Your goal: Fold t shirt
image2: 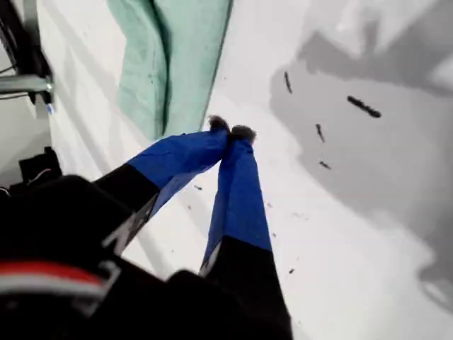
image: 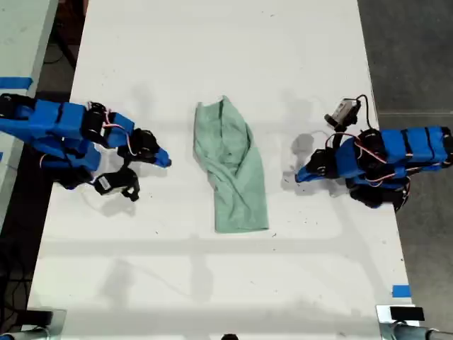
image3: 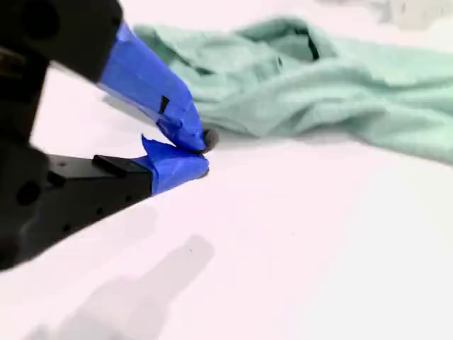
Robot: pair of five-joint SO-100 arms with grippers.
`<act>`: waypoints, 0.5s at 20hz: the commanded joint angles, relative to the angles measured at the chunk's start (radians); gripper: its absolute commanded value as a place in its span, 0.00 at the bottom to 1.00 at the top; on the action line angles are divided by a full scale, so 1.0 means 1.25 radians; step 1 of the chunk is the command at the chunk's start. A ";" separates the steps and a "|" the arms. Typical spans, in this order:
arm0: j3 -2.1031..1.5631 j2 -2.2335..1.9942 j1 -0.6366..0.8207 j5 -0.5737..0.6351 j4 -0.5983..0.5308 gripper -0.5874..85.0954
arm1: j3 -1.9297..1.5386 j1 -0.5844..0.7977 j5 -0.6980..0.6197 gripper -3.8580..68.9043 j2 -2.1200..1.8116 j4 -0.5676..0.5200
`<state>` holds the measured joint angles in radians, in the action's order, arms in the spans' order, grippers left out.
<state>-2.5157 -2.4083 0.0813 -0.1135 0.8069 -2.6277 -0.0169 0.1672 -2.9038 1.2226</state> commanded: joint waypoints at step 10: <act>1.311 1.077 -0.239 -0.145 0.416 0.14 | 0.535 -0.113 -0.005 0.38 0.803 -0.118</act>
<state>-0.9695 -1.0508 -0.2040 -0.2761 1.3514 -2.0264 -0.1396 0.1672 -1.9129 1.0922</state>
